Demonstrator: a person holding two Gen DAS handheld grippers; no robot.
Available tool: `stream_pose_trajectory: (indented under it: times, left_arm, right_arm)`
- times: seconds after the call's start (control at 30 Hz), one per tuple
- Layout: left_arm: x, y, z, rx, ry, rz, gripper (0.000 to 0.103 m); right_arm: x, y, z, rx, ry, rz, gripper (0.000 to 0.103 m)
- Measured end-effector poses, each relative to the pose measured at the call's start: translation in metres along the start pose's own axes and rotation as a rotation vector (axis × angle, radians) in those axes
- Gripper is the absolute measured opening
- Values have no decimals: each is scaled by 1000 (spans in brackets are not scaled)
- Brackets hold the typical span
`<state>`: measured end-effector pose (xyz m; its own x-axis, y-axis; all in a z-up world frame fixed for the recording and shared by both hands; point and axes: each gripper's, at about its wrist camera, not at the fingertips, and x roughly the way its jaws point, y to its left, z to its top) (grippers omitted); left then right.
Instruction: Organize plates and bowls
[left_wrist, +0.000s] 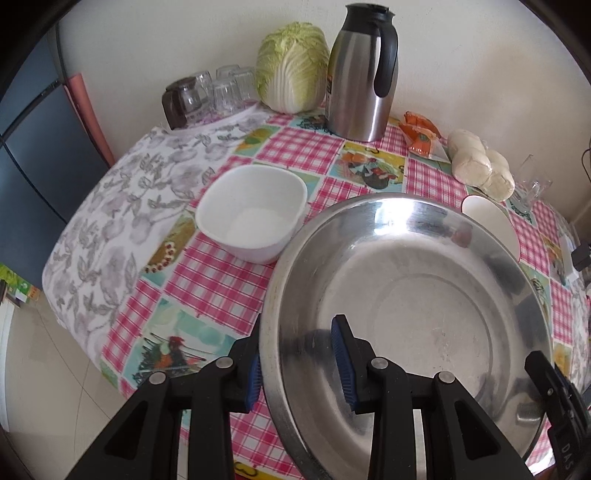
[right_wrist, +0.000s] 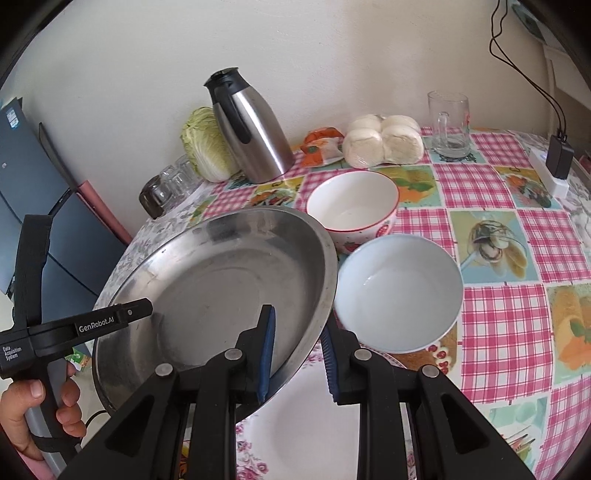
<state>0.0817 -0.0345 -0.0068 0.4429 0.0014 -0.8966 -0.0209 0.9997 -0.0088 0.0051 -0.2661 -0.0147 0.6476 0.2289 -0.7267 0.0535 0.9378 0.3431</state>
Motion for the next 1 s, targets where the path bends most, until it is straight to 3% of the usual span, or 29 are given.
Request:
stream_pose_trajectory:
  times: [0.4,1.0]
  left_arm:
    - [35,-3,-1,-58,83,-3,37]
    - [65,13,16,-135,112,-3,37]
  right_arm:
    - [22,-9,-1,-13,55,-54,25]
    - [55,7,3,-96,91,-104,28]
